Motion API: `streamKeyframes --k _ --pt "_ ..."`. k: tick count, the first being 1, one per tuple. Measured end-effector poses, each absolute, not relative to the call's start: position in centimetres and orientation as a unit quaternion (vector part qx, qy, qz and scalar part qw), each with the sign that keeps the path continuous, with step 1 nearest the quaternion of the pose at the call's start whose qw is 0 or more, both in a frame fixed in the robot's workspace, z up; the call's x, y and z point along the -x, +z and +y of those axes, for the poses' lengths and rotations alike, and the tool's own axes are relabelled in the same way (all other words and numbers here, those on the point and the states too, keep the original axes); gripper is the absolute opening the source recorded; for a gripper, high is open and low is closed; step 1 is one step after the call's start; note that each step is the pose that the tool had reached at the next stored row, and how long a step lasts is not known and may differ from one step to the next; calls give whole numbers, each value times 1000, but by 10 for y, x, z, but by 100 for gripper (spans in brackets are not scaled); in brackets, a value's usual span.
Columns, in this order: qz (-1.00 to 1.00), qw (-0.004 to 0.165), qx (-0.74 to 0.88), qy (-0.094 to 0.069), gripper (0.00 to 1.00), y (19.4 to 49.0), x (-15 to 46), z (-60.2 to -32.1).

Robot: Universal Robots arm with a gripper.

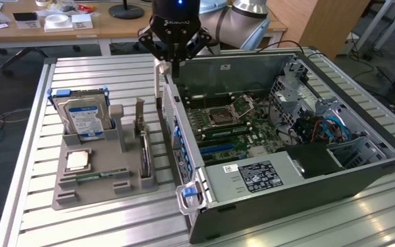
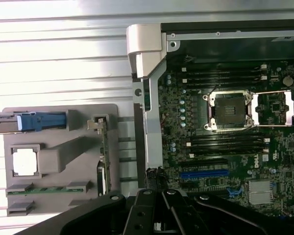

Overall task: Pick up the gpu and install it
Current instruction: 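Reach for the gpu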

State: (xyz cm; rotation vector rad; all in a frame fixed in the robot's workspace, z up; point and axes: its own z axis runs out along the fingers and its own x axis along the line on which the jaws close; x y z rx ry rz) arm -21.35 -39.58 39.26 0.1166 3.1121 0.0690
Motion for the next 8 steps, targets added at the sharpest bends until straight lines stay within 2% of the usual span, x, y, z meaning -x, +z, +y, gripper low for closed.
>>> streamKeyframes --k 8 --pt "999 13 -37 22 11 393 224 -395"
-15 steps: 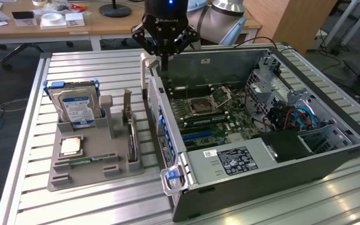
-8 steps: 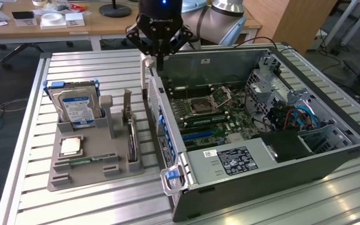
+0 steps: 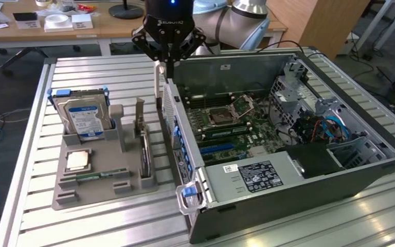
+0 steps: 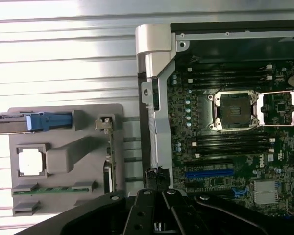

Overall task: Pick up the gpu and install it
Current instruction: 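Reach for the gpu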

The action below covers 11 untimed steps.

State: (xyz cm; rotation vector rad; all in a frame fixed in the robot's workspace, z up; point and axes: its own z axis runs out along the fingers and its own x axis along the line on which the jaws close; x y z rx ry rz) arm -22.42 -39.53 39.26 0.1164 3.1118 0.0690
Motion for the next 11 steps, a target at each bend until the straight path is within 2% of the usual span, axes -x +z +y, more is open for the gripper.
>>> streamKeyframes --k 11 --pt "999 14 -37 22 11 392 243 -395"
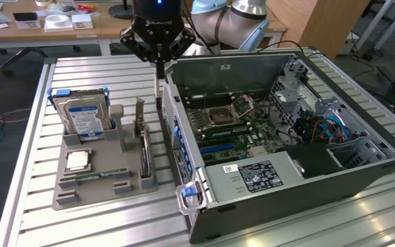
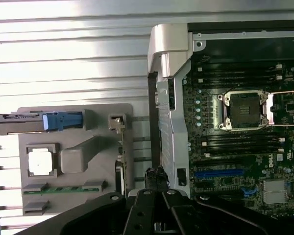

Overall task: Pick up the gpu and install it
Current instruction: 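Reach for the gpu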

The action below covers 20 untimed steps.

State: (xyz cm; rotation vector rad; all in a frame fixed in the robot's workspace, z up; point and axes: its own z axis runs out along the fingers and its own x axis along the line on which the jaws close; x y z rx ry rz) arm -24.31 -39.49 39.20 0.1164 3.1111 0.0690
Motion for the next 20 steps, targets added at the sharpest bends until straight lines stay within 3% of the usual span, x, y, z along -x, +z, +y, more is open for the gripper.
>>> streamKeyframes --k 20 --pt "999 14 -38 22 11 388 282 -394"
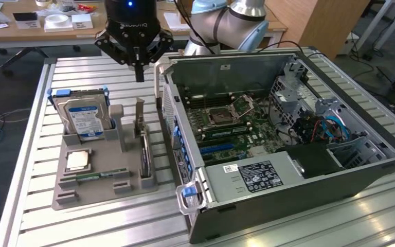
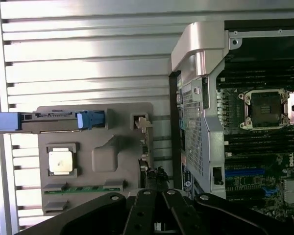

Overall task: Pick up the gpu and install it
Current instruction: 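Reach for the gpu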

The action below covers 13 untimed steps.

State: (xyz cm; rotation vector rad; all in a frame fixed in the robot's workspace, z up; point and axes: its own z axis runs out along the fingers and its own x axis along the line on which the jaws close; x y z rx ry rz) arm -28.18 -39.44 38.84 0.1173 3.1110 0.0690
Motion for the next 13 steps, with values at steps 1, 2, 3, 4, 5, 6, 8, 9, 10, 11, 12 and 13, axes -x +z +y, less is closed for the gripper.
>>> streamKeyframes --k 1,2,3,4,5,6,8,9,10,11,12,13 --pt "999 14 -38 22 11 388 283 -394" --pt "999 14 -38 22 11 388 285 -394" --pt "999 14 -38 22 11 388 285 -394" --pt "999 14 -38 22 11 388 285 -394" --pt "999 14 -38 22 11 388 285 -394" --pt "999 14 -38 22 11 388 285 -394" --pt "999 14 -38 22 11 388 286 -394" --pt "999 14 -38 22 11 388 287 -394" --pt "999 14 -38 22 11 388 288 -394" --pt "999 14 -38 22 11 388 288 -394" --pt "999 14 -38 22 11 388 289 -394" --pt "999 14 -38 22 11 388 289 -394"
